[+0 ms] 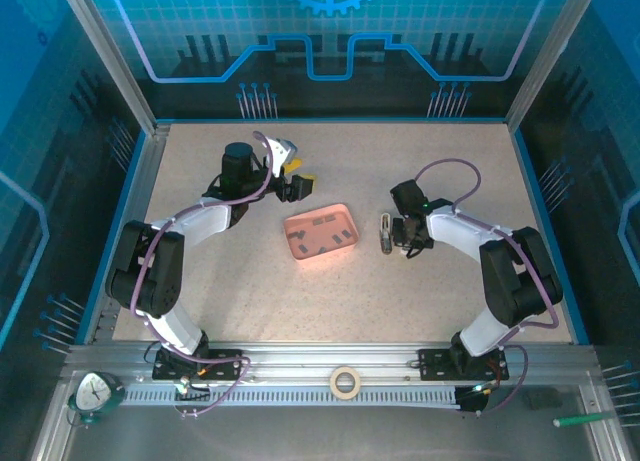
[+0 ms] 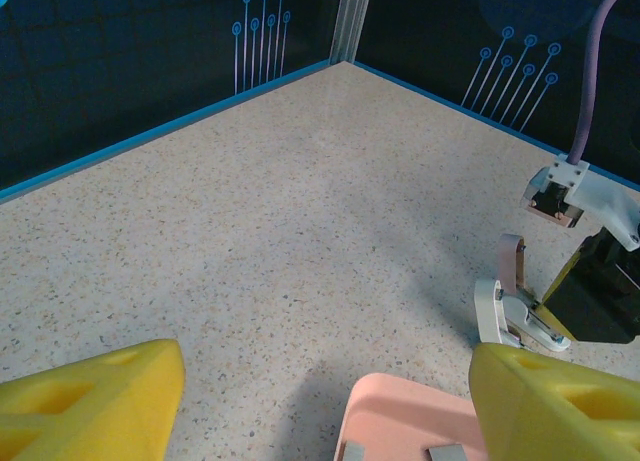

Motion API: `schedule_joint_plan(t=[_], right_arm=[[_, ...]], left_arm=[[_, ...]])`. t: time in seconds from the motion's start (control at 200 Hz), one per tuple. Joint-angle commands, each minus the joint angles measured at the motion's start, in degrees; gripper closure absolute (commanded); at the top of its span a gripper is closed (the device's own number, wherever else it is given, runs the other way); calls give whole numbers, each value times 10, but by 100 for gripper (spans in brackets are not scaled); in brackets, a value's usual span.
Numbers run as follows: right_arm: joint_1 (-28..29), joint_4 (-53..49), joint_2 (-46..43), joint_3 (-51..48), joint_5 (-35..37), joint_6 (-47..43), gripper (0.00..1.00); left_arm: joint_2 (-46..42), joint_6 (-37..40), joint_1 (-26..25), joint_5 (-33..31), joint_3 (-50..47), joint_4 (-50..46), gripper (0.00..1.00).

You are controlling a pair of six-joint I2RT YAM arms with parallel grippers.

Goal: Load the staples into the stapler

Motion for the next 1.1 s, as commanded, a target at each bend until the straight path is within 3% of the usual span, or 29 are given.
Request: schedule_joint_plan(t=[0.0, 0.32, 0.67, 0.905, 1.096], right_arm=[[11, -28, -30, 6, 22, 9, 73], [23, -90, -161, 12, 55, 46, 65], [16, -35, -299, -78, -55, 172, 61], [11, -13, -318, -113, -115, 276, 60], [12, 96, -326, -195, -166, 382, 60]], left_arm=[[4, -6, 3, -1, 9, 8, 24], [6, -5, 3, -4, 24, -6, 23], [32, -36, -5, -27, 80, -47, 21], [30, -46, -42, -54, 114, -123, 17], [43, -79, -84, -67, 153, -214, 19]])
